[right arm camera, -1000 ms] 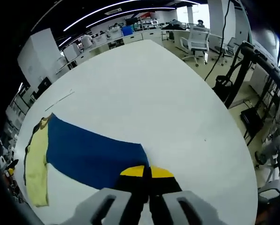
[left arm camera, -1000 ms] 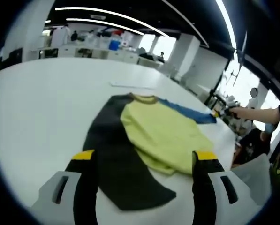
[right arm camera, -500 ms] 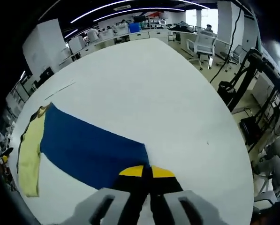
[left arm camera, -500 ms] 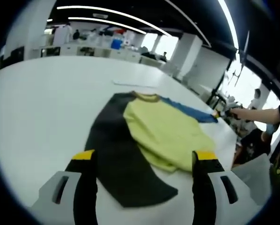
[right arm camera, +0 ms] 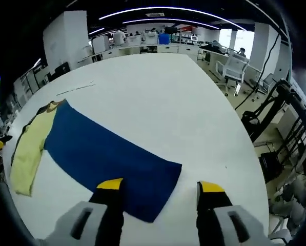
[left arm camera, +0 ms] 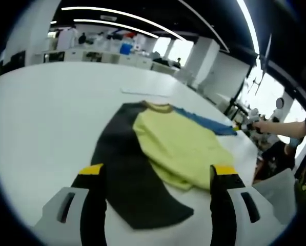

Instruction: Fold the garment on the visible template until the final outline fits inside the template.

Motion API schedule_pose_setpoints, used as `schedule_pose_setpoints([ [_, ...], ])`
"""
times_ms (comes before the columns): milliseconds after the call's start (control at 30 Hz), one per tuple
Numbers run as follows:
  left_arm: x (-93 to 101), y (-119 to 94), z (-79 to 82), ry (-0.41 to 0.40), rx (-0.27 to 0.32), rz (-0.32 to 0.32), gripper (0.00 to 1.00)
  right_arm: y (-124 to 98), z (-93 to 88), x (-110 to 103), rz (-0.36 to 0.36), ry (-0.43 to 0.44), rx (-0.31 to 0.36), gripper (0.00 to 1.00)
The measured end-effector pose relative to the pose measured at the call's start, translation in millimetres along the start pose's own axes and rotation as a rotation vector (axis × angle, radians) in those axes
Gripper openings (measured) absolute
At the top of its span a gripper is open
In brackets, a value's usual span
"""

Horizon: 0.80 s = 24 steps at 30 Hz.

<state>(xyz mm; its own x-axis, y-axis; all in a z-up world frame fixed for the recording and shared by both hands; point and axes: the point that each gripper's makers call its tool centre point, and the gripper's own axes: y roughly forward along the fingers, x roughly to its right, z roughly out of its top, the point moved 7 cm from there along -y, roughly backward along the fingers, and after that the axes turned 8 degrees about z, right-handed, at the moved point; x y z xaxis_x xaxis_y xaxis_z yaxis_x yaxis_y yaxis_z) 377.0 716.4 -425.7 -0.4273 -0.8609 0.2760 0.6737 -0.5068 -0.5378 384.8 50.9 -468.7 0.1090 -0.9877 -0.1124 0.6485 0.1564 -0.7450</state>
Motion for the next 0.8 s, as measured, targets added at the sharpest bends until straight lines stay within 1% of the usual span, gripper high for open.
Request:
schedule_pose_setpoints([
  [33, 0.0, -0.1, 0.0, 0.001, -0.001, -0.001, 0.8, -1.6, -0.1, -2.5, 0.003, -0.004, 0.004, 0.61],
  [133, -0.6, -0.4, 1.1, -0.002, 0.006, -0.003, 0.8, -6.3, 1.7, -10.1, 0.024, -0.01, 0.045, 0.7],
  [200, -1.6, -0.4, 1.4, -0.004, 0.01, -0.003, 0.8, -9.2, 4.5, -16.8, 0.043, -0.009, 0.095, 0.76],
  [300, -2.1, -0.6, 0.8, -0.002, 0.01, -0.006, 0.8, -12.5, 5.7, -26.4, 0.075, -0.021, 0.116, 0.87],
  [367, -2.8, -1.2, 0.1, -0.002, 0.011, -0.008, 0.8, -15.0, 7.5, -34.4, 0.102, -0.052, 0.134, 0.91],
  [400, -3.1, -1.6, -0.2, -0.005, 0.012, -0.008, 0.8, -17.2, 7.8, -40.1, 0.117, -0.061, 0.138, 0.95],
  [433, -3.4, -1.9, -0.2, -0.006, 0.014, -0.008, 0.8, -18.1, 8.5, -44.0, 0.127, -0.054, 0.149, 0.98],
  [500, -3.6, -2.5, -0.2, -0.004, 0.017, -0.01, 0.8, -22.4, 10.2, -54.5, 0.16, -0.07, 0.165, 0.99],
  [533, -3.4, -2.9, -0.2, -0.005, 0.019, -0.011, 0.8, -25.3, 12.7, -61.2, 0.176, -0.086, 0.192, 1.0],
  [667, -2.7, -5.0, -0.5, 0.008, 0.021, -0.015, 0.79, -35.1, 12.1, -84.7, 0.218, -0.118, 0.197, 1.0],
  [700, -2.4, -5.6, -1.5, 0.021, 0.019, -0.015, 0.8, -38.1, 10.8, -92.2, 0.231, -0.14, 0.185, 1.0],
  [800, -1.0, -7.0, -3.7, 0.024, 0.018, -0.023, 0.79, -43.6, 8.8, -104.8, 0.273, -0.179, 0.184, 1.0],
])
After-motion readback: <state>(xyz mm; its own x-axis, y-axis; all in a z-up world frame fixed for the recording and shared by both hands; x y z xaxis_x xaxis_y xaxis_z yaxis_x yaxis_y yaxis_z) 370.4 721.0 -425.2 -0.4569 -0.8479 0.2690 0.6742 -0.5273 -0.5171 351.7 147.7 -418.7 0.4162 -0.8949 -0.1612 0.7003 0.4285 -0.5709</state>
